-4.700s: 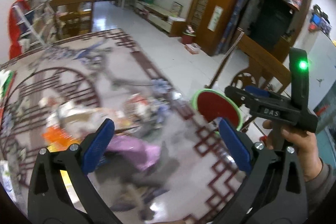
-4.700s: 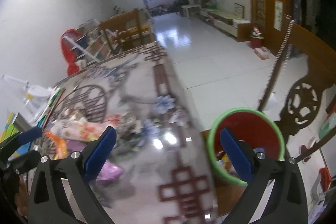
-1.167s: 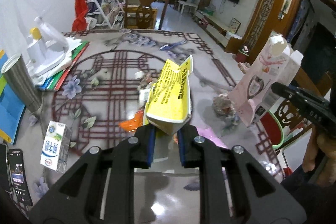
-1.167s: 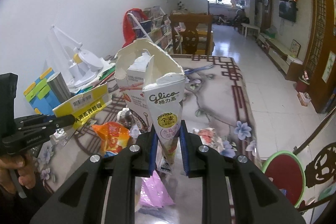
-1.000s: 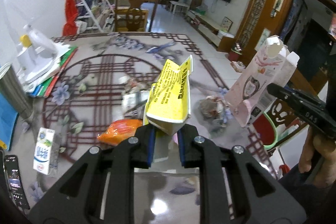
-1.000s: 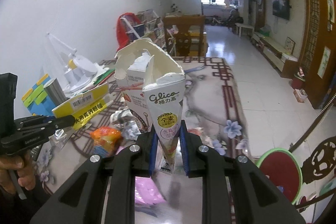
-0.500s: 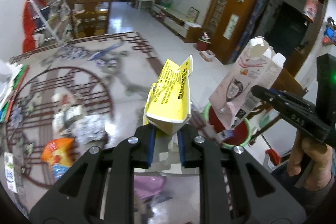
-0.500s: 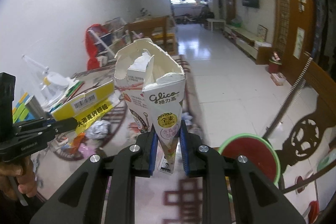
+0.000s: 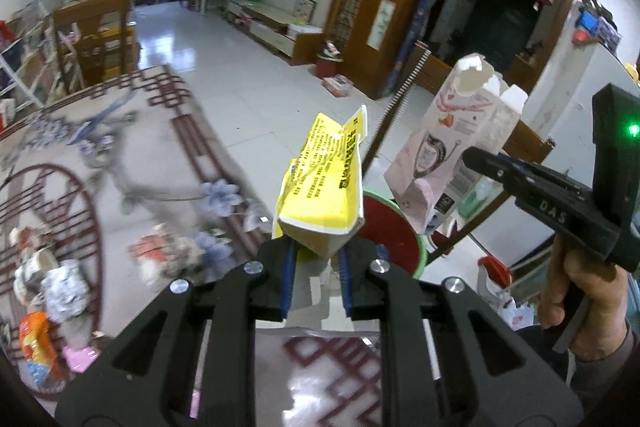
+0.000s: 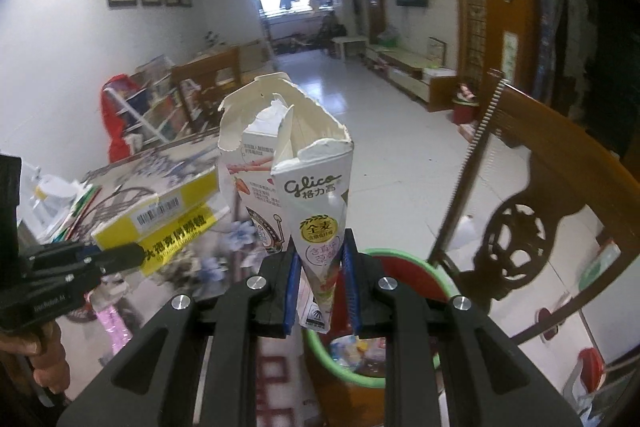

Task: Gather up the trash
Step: 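Carry the yellow bag and white Glico cone wrapper to the red bin, open both tools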

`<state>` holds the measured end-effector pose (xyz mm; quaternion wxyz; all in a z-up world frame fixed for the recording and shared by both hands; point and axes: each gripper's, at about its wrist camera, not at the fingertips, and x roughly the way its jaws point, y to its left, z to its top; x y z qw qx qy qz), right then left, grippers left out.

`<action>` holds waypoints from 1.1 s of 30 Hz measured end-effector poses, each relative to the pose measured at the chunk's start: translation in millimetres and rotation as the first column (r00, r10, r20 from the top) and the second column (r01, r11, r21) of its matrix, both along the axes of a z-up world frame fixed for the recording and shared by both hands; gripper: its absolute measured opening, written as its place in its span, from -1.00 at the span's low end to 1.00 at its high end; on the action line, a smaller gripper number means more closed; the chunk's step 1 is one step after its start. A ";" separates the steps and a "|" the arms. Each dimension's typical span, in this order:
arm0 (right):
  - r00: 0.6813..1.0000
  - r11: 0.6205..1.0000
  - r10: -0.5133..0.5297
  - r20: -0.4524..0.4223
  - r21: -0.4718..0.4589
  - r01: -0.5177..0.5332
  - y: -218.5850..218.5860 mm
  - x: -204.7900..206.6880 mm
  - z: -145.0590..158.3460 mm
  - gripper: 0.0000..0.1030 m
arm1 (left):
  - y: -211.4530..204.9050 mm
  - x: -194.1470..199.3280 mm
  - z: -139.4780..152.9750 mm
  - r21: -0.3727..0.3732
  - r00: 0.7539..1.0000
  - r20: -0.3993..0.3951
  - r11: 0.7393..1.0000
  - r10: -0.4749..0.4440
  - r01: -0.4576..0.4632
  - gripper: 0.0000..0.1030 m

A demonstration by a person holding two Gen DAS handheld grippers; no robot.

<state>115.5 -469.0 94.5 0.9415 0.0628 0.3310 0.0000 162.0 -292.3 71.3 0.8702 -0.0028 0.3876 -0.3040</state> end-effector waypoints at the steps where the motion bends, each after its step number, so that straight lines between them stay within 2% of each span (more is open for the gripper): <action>1: 1.000 1.000 -0.013 -0.001 0.002 0.013 -7.5 -0.5 -1.0 -0.64 | -5.1 2.8 -1.5 -0.001 1.000 -0.004 1.000 -0.007 0.007 -0.66; 10: 0.993 0.994 -0.108 -0.052 0.019 0.109 -56.9 3.9 -22.4 -0.64 | -68.1 29.7 -14.7 -0.037 0.993 -0.059 0.994 -0.103 0.101 -0.66; 15: 0.985 0.987 -0.149 -0.085 0.040 0.153 -72.1 8.2 -43.5 -0.64 | -95.6 41.7 -36.8 -0.029 0.985 -0.116 0.991 -0.131 0.129 -0.66; 23: 0.978 0.981 -0.169 -0.120 0.074 0.179 -84.8 14.8 -57.1 -0.64 | -103.3 52.6 -63.4 -0.052 0.970 -0.202 0.990 -0.136 0.128 -0.64; 29: 0.980 0.984 -0.159 -0.124 0.062 0.167 -79.1 19.9 -59.1 -0.64 | -108.3 55.8 -68.1 -0.063 0.964 -0.219 0.988 -0.154 0.143 -0.62; 32: 0.978 0.980 -0.168 -0.126 0.084 0.179 -81.8 22.2 -61.5 -0.58 | -110.5 57.0 -70.3 -0.063 0.959 -0.231 0.986 -0.165 0.154 -0.57; 33: 0.977 0.979 -0.168 -0.131 0.092 0.180 -83.0 23.8 -63.7 -0.57 | -113.5 56.6 -71.2 -0.061 0.957 -0.234 0.985 -0.172 0.162 -0.33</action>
